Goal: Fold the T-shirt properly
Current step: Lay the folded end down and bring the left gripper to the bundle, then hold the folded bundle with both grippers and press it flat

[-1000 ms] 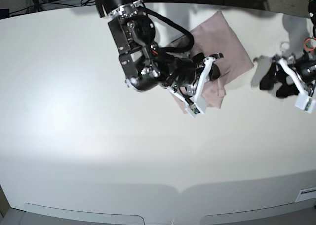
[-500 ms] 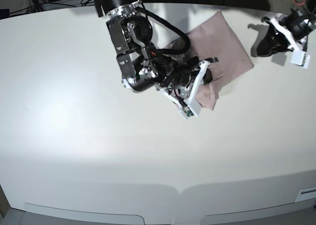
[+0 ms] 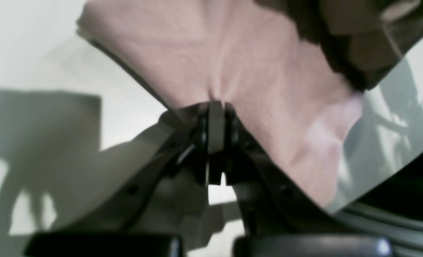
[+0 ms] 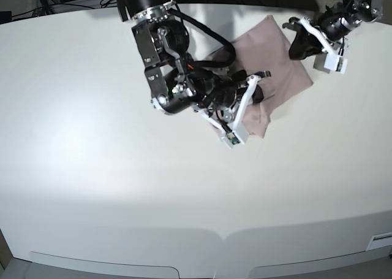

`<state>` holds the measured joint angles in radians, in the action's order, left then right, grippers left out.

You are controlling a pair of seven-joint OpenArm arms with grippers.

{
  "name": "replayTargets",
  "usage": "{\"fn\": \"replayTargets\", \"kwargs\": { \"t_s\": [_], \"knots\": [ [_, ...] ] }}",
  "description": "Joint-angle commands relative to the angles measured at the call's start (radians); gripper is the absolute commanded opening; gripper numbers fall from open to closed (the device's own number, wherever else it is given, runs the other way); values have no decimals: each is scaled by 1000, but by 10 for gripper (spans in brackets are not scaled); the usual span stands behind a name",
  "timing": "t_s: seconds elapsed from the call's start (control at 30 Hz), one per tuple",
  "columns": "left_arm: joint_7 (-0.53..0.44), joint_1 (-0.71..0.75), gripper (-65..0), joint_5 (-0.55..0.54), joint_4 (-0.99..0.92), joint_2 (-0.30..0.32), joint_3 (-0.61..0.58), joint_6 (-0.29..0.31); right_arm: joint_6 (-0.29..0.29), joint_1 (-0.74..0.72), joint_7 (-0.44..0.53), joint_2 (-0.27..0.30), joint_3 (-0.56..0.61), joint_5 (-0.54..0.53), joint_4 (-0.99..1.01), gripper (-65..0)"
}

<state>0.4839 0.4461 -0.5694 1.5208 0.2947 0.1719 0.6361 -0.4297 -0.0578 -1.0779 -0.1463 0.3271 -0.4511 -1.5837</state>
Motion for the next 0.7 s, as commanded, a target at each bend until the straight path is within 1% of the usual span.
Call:
{"fn": "replayTargets", "kwargs": {
  "t_s": [0.0,0.13,0.23,0.27,0.33,0.47,0.57,0.67],
  "knots": [
    [18,-28,-650,47,-25,0,3,-23,-3,-16,12,-11,2,-24,-18,-650],
    [30,-132,-650,50,-132,-9,3,-23,-4,-18,13,-11,32,-63,-18,-650],
    [75,-188,-650,49,-175,-9,3,-23,-3,-19,23,-11,84,-68,-18,-650],
    [77,-199,-650,49,-182,-9,3,-23,-2,-19,34,-11,98,-60,-18,-650],
    [77,-206,-650,49,-185,-9,3,-20,21,-19,60,-11,115,-18,-18,-650],
    [79,-202,-650,49,-185,-9,3,-3,58,-19,151,-11,118,69,-18,-650],
    [85,-200,-650,48,-185,-9,3,-3,65,-19,204,-11,118,105,-18,-649],
    [92,-200,-650,46,-185,-9,3,-3,64,-19,236,-11,119,123,-18,-441]
  ]
}}
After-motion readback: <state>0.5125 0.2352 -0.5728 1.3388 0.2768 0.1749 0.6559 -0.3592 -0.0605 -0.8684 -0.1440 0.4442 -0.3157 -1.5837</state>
